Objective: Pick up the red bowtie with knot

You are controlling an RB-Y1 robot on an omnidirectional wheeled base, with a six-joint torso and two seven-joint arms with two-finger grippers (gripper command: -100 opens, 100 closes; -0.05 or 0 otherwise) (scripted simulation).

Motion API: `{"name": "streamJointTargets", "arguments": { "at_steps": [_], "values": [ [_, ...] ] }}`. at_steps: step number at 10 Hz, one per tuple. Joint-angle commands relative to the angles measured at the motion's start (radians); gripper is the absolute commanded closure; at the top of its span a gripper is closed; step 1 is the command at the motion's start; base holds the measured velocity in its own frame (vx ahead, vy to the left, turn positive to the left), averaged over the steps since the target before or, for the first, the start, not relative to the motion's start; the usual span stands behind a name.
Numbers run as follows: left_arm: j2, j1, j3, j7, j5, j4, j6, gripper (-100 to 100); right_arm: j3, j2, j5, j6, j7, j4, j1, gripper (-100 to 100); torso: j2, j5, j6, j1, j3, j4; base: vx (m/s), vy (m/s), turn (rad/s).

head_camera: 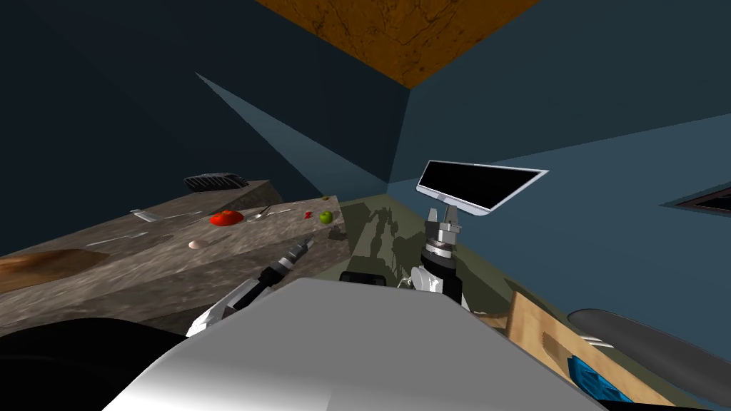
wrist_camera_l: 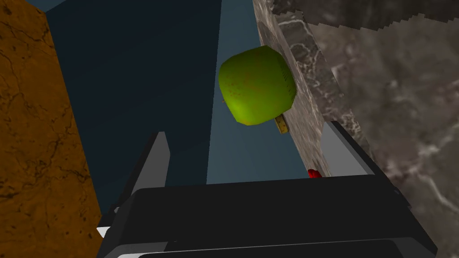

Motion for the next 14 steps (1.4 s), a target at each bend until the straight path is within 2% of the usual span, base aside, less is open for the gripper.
{"name": "streamJointTargets", "arguments": {
  "at_steps": [1, 2, 3, 11, 12, 13, 14],
  "values": [
    [0.029, 0.017, 0.006, 0.014, -0.008, 0.047, -0.013, -100, 0.0, 0.0, 0.0, 0.0, 0.0, 0.0, 0.0, 0, 0.0, 0.0, 0.0, 0.0, 0.0, 0.0, 0.039, -0.036, -0.13],
    [0.068, 0.027, 0.009, 0.036, -0.027, 0.08, -0.037, -100, 0.0, 0.0, 0.0, 0.0, 0.0, 0.0, 0.0, 0, 0.001, 0.0, 0.0, 0.001, 0.0, 0.0, 0.062, -0.058, -0.204],
    [0.075, 0.027, 0.009, 0.036, -0.027, 0.122, -0.037, -100, 0.0, 0.0, 0.0, 0.0, 0.0, 0.0, 0.0, 0, 0.0, 0.0, 0.0, 0.0, 0.0, 0.0, 0.032, -0.031, -0.106],
    [0.075, 0.027, 0.009, 0.036, -0.027, 0.122, -0.037, -100, 0.0, 0.0, 0.0, 0.0, 0.0, 0.0, 0.0, 0, 0.004, 0.001, -0.001, 0.003, 0.002, 0.001, -0.001, 0.001, 0.004],
    [0.085, 0.023, 0.042, 0.037, 0.003, 0.109, -0.018, -100, 0.0, 0.0, 0.0, 0.0, 0.0, 0.0, 0.0, 0, 0.004, 0.001, -0.001, 0.003, 0.002, 0.001, 0.041, 0.019, 0.066],
    [0.09, 0.023, 0.055, 0.037, 0.015, 0.104, -0.009, -100, 0.0, 0.0, 0.0, 0.0, 0.0, 0.0, 0.0, 0, 0.002, 0.001, -0.001, 0.004, 0.001, 0.0, 0.078, 0.007, 0.029],
    [0.105, 0.029, 0.082, 0.04, 0.04, 0.097, 0.009, -100, 0.0, 0.0, 0.0, 0.0, 0.0, 0.0, 0.0, 0, -0.001, 0.001, -0.001, 0.004, 0.0, 0.0, 0.11, -0.006, 0.006]
  ]
}}
